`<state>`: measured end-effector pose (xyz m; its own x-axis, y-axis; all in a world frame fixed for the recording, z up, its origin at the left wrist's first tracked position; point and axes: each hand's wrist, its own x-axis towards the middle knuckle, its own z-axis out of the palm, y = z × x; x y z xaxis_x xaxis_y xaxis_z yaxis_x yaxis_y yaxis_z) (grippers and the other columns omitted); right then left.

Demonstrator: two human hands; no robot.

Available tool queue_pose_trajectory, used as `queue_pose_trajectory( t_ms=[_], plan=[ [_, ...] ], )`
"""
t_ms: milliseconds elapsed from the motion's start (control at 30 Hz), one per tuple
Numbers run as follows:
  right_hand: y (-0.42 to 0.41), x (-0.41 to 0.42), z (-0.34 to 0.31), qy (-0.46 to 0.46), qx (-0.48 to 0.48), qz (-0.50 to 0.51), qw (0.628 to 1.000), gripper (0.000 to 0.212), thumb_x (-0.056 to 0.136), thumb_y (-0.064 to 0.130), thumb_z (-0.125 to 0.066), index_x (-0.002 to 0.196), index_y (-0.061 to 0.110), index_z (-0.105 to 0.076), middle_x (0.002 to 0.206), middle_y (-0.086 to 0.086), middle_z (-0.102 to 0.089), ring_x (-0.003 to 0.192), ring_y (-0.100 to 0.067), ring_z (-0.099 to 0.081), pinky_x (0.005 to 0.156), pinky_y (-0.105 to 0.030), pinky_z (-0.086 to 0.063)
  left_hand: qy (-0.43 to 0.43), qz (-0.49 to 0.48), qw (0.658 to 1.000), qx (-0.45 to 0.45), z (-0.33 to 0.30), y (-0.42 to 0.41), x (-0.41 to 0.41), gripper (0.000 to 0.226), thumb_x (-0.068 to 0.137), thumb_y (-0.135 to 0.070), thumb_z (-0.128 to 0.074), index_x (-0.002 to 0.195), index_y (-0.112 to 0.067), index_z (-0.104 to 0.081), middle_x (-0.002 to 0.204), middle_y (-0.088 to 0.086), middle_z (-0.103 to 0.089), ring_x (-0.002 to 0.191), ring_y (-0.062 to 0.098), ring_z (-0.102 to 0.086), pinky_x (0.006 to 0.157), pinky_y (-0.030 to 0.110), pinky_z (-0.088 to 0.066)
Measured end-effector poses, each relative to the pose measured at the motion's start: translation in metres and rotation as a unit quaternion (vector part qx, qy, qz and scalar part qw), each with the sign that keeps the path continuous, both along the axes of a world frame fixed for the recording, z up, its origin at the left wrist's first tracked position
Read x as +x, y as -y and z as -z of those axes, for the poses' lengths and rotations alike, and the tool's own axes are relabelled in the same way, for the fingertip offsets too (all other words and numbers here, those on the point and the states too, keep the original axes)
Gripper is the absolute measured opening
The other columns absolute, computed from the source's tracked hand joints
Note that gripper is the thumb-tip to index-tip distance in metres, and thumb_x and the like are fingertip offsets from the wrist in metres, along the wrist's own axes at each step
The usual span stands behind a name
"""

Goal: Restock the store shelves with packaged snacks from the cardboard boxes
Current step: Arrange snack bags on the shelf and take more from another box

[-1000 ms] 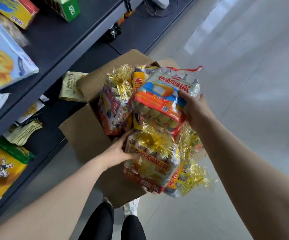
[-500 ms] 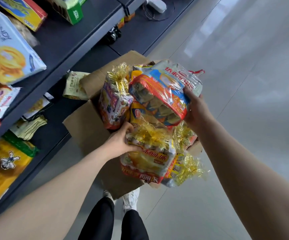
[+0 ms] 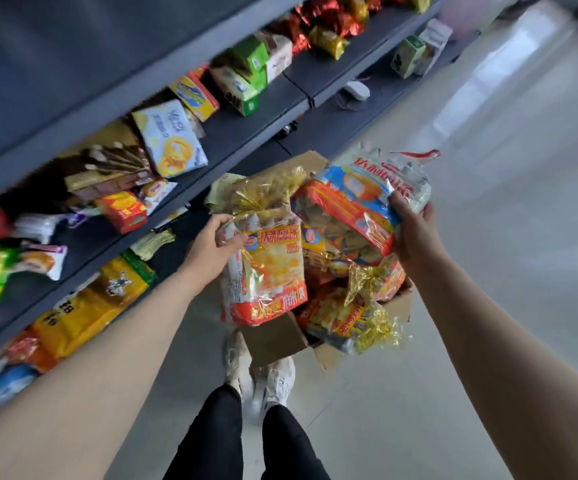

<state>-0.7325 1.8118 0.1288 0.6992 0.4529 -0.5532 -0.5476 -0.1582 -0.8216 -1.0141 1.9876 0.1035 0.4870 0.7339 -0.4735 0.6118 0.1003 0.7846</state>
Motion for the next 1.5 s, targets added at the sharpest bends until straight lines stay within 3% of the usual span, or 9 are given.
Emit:
queue_pose_trajectory(
  t_ms=[200, 367, 500, 600, 733, 933, 1167, 1300, 1500],
  plan=[
    [-0.009, -0.049, -0.081, 0.071, 0.027, -0.075, 0.994, 0.062, 0.089, 0.018, -0.075, 0.142, 0.021, -0.043, 0.121, -0.011, -0.069, 0.098, -0.029, -0.073, 0.075, -0.046, -0.062, -0.007, -0.082, 0.991, 0.102, -0.107, -0.004, -0.067, 0.028, 0.092, -0.03, -0.069, 0.115, -0.028, -0.054, 0.097, -0.011, -0.06, 0.083, 0.008, -0.059, 0.061, 0.013, -0.046],
    [-0.032, -0.107, -0.15, 0.115, 0.086, -0.188, 0.972, 0.054, 0.092, 0.018, -0.072, 0.138, 0.028, -0.047, 0.114, -0.005, -0.073, 0.094, -0.029, -0.074, 0.069, -0.045, -0.063, -0.037, -0.126, 0.978, 0.165, -0.18, -0.003, -0.156, 0.038, 0.088, -0.048, -0.068, 0.121, -0.036, -0.054, 0.112, -0.003, -0.066, 0.096, 0.02, -0.064, 0.083, 0.038, -0.054],
    [-0.043, -0.169, -0.193, 0.16, 0.108, -0.239, 0.952, 0.067, 0.088, 0.025, -0.077, 0.144, 0.039, -0.044, 0.124, -0.001, -0.07, 0.103, -0.027, -0.072, 0.076, -0.046, -0.062, -0.02, -0.139, 0.966, 0.217, -0.231, 0.023, -0.228, 0.044, 0.092, -0.044, -0.064, 0.132, -0.045, -0.044, 0.126, -0.003, -0.063, 0.104, 0.023, -0.064, 0.086, 0.04, -0.054],
    [-0.042, -0.228, -0.221, 0.201, 0.135, -0.267, 0.933, 0.08, 0.092, 0.02, -0.073, 0.154, 0.04, -0.028, 0.126, 0.016, -0.065, 0.104, -0.01, -0.071, 0.074, -0.032, -0.061, -0.015, -0.132, 0.961, 0.243, -0.26, 0.054, -0.289, 0.057, 0.098, -0.04, -0.058, 0.139, -0.063, -0.026, 0.148, -0.001, -0.047, 0.125, 0.023, -0.053, 0.1, 0.039, -0.045],
    [-0.029, -0.304, -0.252, 0.205, 0.169, -0.318, 0.91, 0.077, 0.095, 0.013, -0.068, 0.154, 0.041, -0.028, 0.129, 0.008, -0.064, 0.101, -0.011, -0.072, 0.072, -0.03, -0.06, -0.052, -0.163, 0.945, 0.278, -0.295, 0.098, -0.377, 0.038, 0.1, -0.039, -0.051, 0.129, -0.061, -0.039, 0.125, 0.005, -0.053, 0.098, 0.024, -0.06, 0.087, 0.039, -0.05],
    [-0.014, -0.408, -0.301, 0.262, 0.201, -0.383, 0.863, 0.062, 0.091, 0.021, -0.072, 0.132, 0.059, -0.046, 0.126, 0.007, -0.069, 0.109, -0.022, -0.07, 0.092, -0.057, -0.056, -0.104, -0.233, 0.911, 0.323, -0.348, 0.152, -0.499, 0.034, 0.1, -0.043, -0.051, 0.133, -0.049, -0.044, 0.117, 0.003, -0.049, 0.099, 0.021, -0.05, 0.083, 0.039, -0.044],
    [-0.022, -0.496, -0.377, 0.299, 0.275, -0.413, 0.815, 0.065, 0.092, 0.007, -0.069, 0.141, 0.041, -0.045, 0.119, 0.007, -0.071, 0.108, -0.019, -0.07, 0.095, -0.052, -0.056, -0.013, -0.314, 0.874, 0.37, -0.432, 0.188, -0.59, 0.028, 0.1, -0.041, -0.052, 0.126, -0.05, -0.046, 0.118, -0.001, -0.063, 0.097, 0.022, -0.065, 0.085, 0.048, -0.055],
    [-0.037, -0.522, -0.428, 0.302, 0.321, -0.418, 0.794, 0.064, 0.093, 0.007, -0.068, 0.142, 0.04, -0.044, 0.128, 0.0, -0.067, 0.108, -0.023, -0.07, 0.089, -0.049, -0.059, 0.034, -0.357, 0.84, 0.408, -0.48, 0.185, -0.624, 0.023, 0.1, -0.038, -0.053, 0.122, -0.044, -0.046, 0.105, -0.005, -0.067, 0.088, 0.019, -0.069, 0.074, 0.042, -0.058],
    [-0.08, -0.546, -0.5, 0.296, 0.39, -0.395, 0.777, 0.061, 0.093, 0.007, -0.067, 0.127, 0.055, -0.049, 0.128, -0.002, -0.067, 0.105, -0.026, -0.071, 0.082, -0.047, -0.061, 0.056, -0.397, 0.784, 0.474, -0.539, 0.153, -0.661, 0.03, 0.099, -0.046, -0.051, 0.129, -0.039, -0.049, 0.111, 0.005, -0.065, 0.094, 0.027, -0.064, 0.084, 0.046, -0.054]
  ],
)
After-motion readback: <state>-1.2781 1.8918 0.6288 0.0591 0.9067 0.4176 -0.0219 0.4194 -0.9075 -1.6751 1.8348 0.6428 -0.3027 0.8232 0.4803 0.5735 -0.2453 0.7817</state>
